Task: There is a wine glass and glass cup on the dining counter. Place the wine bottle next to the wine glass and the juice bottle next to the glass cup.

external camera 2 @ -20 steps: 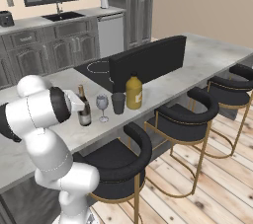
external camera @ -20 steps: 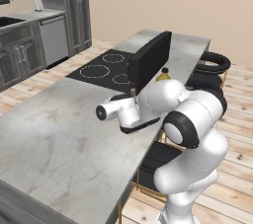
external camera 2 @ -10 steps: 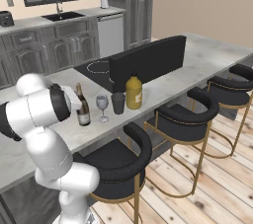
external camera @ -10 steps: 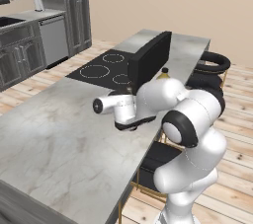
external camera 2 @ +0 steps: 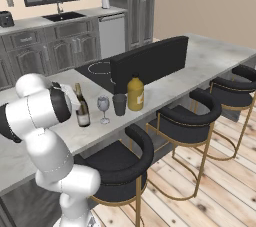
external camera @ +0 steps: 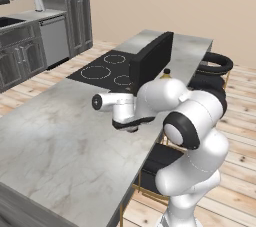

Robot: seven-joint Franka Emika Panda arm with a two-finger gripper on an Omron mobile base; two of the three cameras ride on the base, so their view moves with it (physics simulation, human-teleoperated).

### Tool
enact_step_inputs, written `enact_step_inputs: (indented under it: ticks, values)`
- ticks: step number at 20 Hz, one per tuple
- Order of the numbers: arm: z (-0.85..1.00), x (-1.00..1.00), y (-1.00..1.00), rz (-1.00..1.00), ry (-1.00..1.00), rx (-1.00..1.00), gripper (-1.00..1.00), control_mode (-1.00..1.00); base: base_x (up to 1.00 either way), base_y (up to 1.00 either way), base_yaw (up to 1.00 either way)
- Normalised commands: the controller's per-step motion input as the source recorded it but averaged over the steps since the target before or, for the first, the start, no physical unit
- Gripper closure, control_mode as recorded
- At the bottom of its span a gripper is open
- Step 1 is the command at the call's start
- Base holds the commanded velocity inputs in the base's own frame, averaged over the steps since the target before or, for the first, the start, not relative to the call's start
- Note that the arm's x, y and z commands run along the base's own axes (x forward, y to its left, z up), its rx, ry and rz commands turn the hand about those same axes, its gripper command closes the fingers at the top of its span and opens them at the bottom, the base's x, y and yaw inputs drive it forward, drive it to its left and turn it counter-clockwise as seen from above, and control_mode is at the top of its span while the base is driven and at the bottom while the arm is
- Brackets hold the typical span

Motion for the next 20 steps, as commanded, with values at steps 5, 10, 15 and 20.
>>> enact_step_inputs:
  ticks: [5,10,15,20]
  values:
    - [-0.45,-0.24,0.03,-0.05,-0.15,0.08,-1.00,-1.00,0.00,0.00,0.00]
    - [-0.42,-0.19,0.00,-0.06,-0.14,0.06,-1.00,-1.00,0.00,0.00,0.00]
    - [-0.31,-0.13,0.06,-0.04,-0.12,0.07,-1.00,-1.00,0.00,0.00,0.00]
    - [-0.20,-0.16,0.24,-0.03,-0.05,0.07,-1.00,-1.00,0.00,0.00,0.00]
